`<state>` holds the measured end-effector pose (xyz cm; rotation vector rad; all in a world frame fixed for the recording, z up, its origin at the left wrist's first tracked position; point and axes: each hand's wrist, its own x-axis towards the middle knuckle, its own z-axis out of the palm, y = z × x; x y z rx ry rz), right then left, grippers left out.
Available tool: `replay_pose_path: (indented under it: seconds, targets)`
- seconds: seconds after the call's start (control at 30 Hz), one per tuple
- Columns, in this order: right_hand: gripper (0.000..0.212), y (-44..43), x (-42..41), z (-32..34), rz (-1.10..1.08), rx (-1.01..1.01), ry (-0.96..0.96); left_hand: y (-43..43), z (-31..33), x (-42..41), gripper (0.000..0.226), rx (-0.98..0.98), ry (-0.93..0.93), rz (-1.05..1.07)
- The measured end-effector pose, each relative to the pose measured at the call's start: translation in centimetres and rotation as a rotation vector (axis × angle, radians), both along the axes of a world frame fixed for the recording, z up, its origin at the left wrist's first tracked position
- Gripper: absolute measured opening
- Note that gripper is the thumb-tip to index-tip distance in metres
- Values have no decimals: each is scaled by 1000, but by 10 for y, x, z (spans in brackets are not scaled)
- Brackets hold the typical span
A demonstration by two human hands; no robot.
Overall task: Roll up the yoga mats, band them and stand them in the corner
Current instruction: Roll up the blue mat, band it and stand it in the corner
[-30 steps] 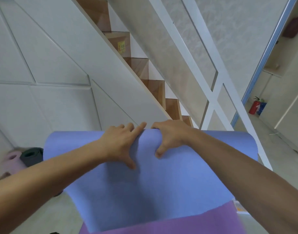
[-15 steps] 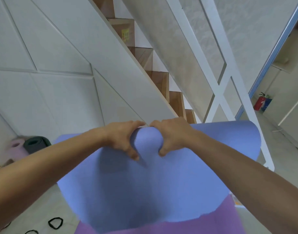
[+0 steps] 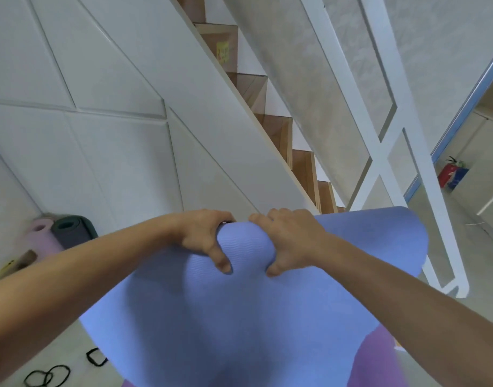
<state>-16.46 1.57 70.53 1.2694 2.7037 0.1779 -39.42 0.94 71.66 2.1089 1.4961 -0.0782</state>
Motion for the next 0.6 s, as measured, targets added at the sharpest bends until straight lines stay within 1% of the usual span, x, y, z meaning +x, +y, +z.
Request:
replay_pose_path:
  seconds: [0.03, 0.07, 0.13, 0.17, 0.2, 0.27, 0.3, 0.37, 0.43, 0.47, 0.5, 0.53, 0.6]
  targets:
    - [96, 5, 0, 5, -14, -48, 35, -3, 1, 2, 97, 5, 17, -15]
    - [90, 9, 1, 9, -32, -91, 59, -6, 1, 4, 110, 55, 84, -47]
    - [86, 15, 2, 16, -79, -182, 88, -13, -6, 8, 135, 259, 315, -129]
    - [85, 17, 2, 19, -105, -235, 105, -18, -11, 9, 140, 378, 397, -148]
    - [85, 18, 2, 20, -124, -276, 119, -21, -16, 10, 140, 476, 442, -147]
    - [90, 18, 1, 18, -127, -311, 131, -21, -25, 10, 127, 584, 464, -126]
    - [96, 15, -1, 15, -117, -309, 134, -19, -27, 8, 119, 585, 446, -115]
    - [117, 9, -4, 5, -83, -239, 89, -10, -25, 3, 106, 491, 347, -65]
    - [134, 2, -6, -9, -27, -54, -22, -1, -18, -3, 100, 344, 231, 5]
    - [136, 0, -7, -14, -10, 36, -61, 2, -14, -5, 97, 270, 174, 32]
    - [132, 0, -7, -16, -3, 86, -70, 5, -11, -5, 94, 202, 121, 51]
    - [123, 2, -8, -14, 2, 93, -58, 6, -10, -6, 92, 152, 78, 63]
    - [104, 8, -9, -5, -19, 13, 18, 4, -11, -5, 93, 119, 47, 51]
